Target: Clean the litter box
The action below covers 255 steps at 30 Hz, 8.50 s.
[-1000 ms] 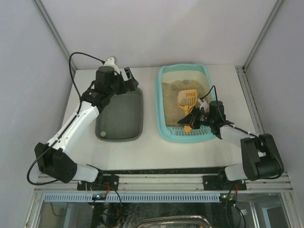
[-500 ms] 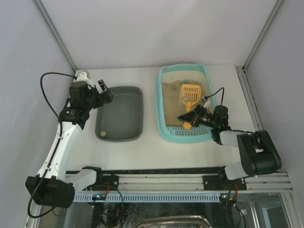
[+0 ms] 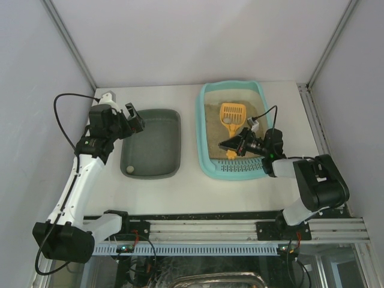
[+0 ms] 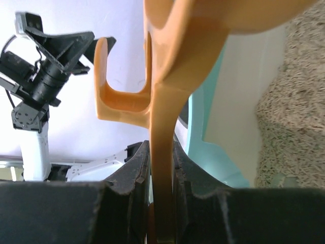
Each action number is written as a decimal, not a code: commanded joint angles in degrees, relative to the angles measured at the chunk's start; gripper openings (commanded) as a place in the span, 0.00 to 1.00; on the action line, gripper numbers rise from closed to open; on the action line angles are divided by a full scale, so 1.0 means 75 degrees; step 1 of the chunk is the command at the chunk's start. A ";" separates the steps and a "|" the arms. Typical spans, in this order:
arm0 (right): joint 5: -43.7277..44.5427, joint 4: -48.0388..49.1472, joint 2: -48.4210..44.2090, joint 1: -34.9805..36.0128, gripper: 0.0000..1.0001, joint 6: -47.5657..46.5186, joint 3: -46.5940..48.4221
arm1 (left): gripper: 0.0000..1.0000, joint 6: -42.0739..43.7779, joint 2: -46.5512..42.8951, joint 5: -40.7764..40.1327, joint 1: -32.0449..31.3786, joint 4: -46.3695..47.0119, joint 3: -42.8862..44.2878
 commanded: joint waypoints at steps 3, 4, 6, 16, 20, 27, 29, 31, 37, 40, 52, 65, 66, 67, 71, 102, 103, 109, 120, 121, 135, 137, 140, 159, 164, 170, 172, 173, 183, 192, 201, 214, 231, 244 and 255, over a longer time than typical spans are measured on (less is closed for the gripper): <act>-0.0286 0.0751 0.0005 -0.0243 0.00 0.0460 0.0112 | 0.97 0.0007 0.0044 0.0139 -0.0008 0.0283 -0.0046; -0.0316 0.0508 -0.0038 -0.0189 0.00 0.0321 0.0202 | 0.97 0.0019 0.0050 0.0132 -0.0008 0.0283 -0.0038; -0.0254 0.0304 -0.0210 -0.0290 0.00 0.0271 0.0188 | 0.97 0.0026 0.0051 0.0118 -0.0005 0.0289 -0.0024; 0.0248 -0.3402 -0.0965 0.0512 0.00 -0.1543 0.1901 | 1.00 0.0495 0.0125 -0.0647 0.0340 0.0061 0.0572; 0.1229 -0.6933 -0.1034 0.1641 0.00 -0.3413 0.3593 | 0.99 0.1064 0.0576 -0.0082 0.1362 -0.0713 0.1641; 0.2771 -1.0245 0.0489 0.3144 0.00 -0.4406 0.6430 | 0.99 0.2112 0.0963 -0.0587 0.2460 -0.1547 0.2263; 0.3862 -1.1587 0.1135 0.3792 0.00 -0.4933 0.7542 | 0.99 0.2044 0.0877 -0.0557 0.2817 -0.1523 0.2098; 0.4819 -1.2520 0.1790 0.4248 0.00 -0.5226 0.8633 | 0.99 0.2036 0.0876 -0.0257 0.3123 -0.1615 0.1943; 0.8462 -1.5465 0.3960 0.5681 0.00 -0.6162 1.2308 | 0.98 0.2131 0.0890 0.0343 0.3641 -0.1771 0.1660; 1.0007 -1.6538 0.5001 0.6217 0.00 -0.6564 1.3706 | 0.98 0.2186 0.0873 0.0592 0.3697 -0.1896 0.1629; 1.3993 -1.6010 0.5498 0.7452 0.00 -0.7891 1.3618 | 0.98 0.2295 0.0739 0.0752 0.3724 -0.2003 0.1379; 1.2055 -1.5562 0.3299 0.6764 0.00 -0.6577 1.2362 | 0.98 0.2271 0.0726 0.1378 0.3526 -0.1812 0.1720; 1.1360 -1.5229 0.2650 0.6456 0.00 -0.6350 1.1675 | 0.98 0.2320 0.0869 0.1486 0.3343 -0.1829 0.1897; 1.0648 -1.4840 0.1899 0.6107 0.00 -0.6193 1.0721 | 0.98 0.2435 0.1082 0.1640 0.3101 -0.1904 0.2157; 0.7101 -1.3487 -0.1110 0.3521 0.00 -0.5438 0.7252 | 1.00 0.2186 0.2541 0.1610 0.1233 -0.2029 0.3835; 0.3020 -1.2929 0.3665 0.0057 0.00 -0.5425 0.8512 | 1.00 -0.4077 0.8330 0.0711 -0.2045 0.2575 0.6638; 0.3088 -1.3014 0.3831 0.0060 0.00 -0.5430 0.8724 | 1.00 -0.4152 0.8335 0.0768 -0.2073 0.2617 0.6630; 0.3539 -1.3633 0.4541 0.0122 0.00 -0.5458 0.9819 | 1.00 -0.4105 0.7937 0.0966 -0.2120 0.2916 0.6008; 0.4283 -1.3968 0.4140 0.0513 0.00 -0.5479 0.9478 | 1.00 -0.3675 0.7219 0.1308 -0.2096 0.3506 0.4854; 0.4340 -1.4012 0.4166 0.0527 0.00 -0.5492 0.9514 | 1.00 -0.3740 0.7246 0.1419 -0.2093 0.3506 0.4846; 0.3969 -1.4036 0.5598 0.0540 0.00 -0.5449 1.0907 | 1.00 -0.3583 0.6974 0.1657 -0.1943 0.3570 0.4383; 0.3828 -1.4049 0.5739 0.0561 0.00 -0.5414 1.1150 | 1.00 -0.3632 0.7008 0.1726 -0.1866 0.3565 0.4372; 0.3432 -1.4017 0.5894 0.0607 0.00 -0.5390 1.1385 | 1.00 -0.3698 0.7045 0.1799 -0.1778 0.3559 0.4362; 0.2285 -1.4318 0.6311 0.0816 0.00 -0.5797 1.1861 | 1.00 -0.3632 0.6886 0.1915 -0.1683 0.3693 0.4080; 0.1285 -1.2726 0.6173 0.0707 0.00 -0.5366 1.1095 | 1.00 -0.3501 0.6883 0.1938 -0.1675 0.3693 0.4035; 0.0469 -1.0901 0.5638 0.0435 0.00 -0.4618 0.9814 | 1.00 -0.3412 0.6883 0.1978 -0.1643 0.3690 0.3954; 0.0657 -1.0936 0.5298 0.0385 0.00 -0.4663 0.9522 | 1.00 -0.3394 0.6853 0.1993 -0.1646 0.3693 0.3922; 0.0799 -1.0962 0.5058 0.0367 0.00 -0.4697 0.9333 | 1.00 -0.3392 0.6822 0.1989 -0.1644 0.3693 0.3878; 0.1478 -1.0938 0.2477 0.0353 0.00 -0.4857 0.7203 | 1.00 -0.2954 0.5806 0.1931 -0.1632 0.3561 0.3014; 0.1628 -0.9972 0.0692 0.0341 0.00 -0.4912 0.5251 | 1.00 -0.1290 0.3464 0.1846 -0.1507 0.2630 0.1767; 0.1575 -0.5557 -0.2091 0.0139 0.00 -0.3973 0.1692 | 1.00 0.0899 0.1195 0.1466 -0.1418 0.0736 0.1027; 0.0607 -0.2339 -0.2835 -0.0523 0.00 -0.2251 -0.0228 | 1.00 0.0772 0.0493 0.1250 -0.1101 0.0662 0.0153; 0.0377 -0.2689 -0.2284 -0.0488 0.00 -0.1824 0.0518 | 1.00 0.0917 0.0408 0.0828 -0.0737 0.0679 0.0171; 0.3763 -1.0212 -0.0833 0.2810 0.00 -0.5222 0.5845 | 1.00 0.1754 0.2601 0.3561 0.2900 -0.2911 0.3751; 0.8085 -1.5210 0.4326 0.5433 0.00 -0.6767 1.2171 | 1.00 0.1552 0.2959 0.4831 0.5036 -0.3347 0.3964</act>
